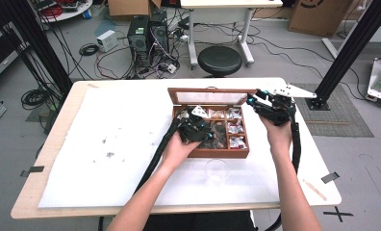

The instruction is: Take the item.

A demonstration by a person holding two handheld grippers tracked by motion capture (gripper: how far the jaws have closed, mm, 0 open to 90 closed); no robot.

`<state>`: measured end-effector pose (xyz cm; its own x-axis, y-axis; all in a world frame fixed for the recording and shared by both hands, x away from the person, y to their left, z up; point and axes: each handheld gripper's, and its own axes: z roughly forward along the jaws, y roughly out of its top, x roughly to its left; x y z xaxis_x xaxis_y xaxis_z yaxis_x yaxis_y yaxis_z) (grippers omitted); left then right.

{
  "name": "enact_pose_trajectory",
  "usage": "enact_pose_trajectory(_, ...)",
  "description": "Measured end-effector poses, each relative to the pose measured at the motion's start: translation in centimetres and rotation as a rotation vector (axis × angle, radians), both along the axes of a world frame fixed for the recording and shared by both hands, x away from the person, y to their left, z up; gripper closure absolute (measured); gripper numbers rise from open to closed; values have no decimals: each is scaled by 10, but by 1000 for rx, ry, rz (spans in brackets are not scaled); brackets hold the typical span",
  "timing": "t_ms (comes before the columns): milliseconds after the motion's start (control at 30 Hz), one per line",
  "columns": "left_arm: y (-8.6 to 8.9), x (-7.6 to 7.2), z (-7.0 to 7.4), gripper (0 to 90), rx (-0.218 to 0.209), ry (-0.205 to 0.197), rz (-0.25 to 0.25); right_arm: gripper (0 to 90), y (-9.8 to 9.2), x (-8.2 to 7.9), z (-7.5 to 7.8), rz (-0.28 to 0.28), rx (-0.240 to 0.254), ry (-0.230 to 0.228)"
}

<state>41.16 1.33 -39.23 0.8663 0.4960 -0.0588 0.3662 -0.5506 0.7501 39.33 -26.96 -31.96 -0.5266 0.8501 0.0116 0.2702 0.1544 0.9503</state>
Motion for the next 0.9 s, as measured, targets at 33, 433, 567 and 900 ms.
enact_pose_trajectory(33,0,0,0,773,0,0,0,581,0,0,0,0,-1,0)
enact_pose_trajectory(433,1,-3,3,890,8,-17,-4,581,0,0,0,-1,-4,-2)
enact_pose_trajectory(567,3,-3,5,891,1,-21,-1,581,0,0,0,-1,-4,-1)
enact_pose_trajectory(900,6,-4,8,892,-12,-25,3,581,0,0,0,-2,-6,-1)
